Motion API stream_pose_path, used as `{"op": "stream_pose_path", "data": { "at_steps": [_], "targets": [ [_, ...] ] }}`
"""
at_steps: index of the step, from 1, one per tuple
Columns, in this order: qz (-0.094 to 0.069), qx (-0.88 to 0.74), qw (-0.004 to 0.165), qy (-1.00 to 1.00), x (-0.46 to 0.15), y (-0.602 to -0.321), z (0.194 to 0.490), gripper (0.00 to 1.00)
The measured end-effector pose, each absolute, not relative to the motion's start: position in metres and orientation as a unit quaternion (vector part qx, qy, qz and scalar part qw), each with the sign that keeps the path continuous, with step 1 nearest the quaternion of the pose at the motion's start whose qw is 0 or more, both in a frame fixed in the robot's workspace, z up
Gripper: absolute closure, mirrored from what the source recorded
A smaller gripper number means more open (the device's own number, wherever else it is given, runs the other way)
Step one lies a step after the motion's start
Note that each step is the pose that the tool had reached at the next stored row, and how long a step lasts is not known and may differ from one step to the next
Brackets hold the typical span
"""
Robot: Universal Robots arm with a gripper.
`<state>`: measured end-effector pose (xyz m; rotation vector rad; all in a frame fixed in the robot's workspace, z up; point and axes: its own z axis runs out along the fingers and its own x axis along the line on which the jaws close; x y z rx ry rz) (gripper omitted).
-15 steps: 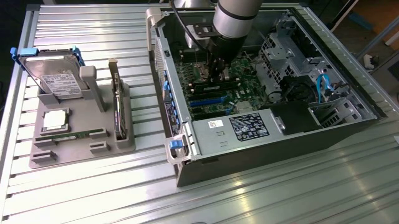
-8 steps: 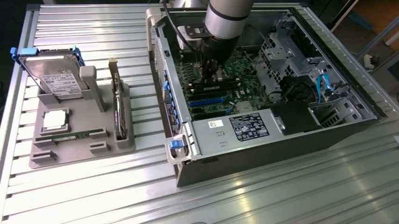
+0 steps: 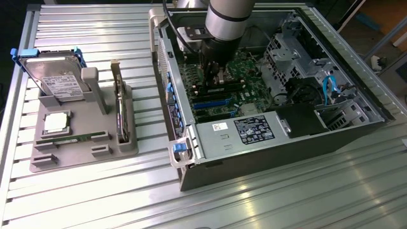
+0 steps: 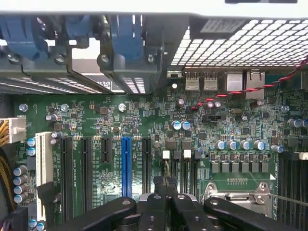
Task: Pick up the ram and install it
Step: 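Press down the ram until it locks into place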
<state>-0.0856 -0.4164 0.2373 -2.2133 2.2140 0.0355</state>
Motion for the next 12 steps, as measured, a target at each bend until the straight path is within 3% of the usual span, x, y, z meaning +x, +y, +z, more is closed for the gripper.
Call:
{"op": "stream_pose_path", "data": {
  "at_steps": [12],
  "targets": [
    [0.011, -0.707, 0.006, 0.707, -0.0908, -0.4155, 0.2373, 0.89]
  ]
}}
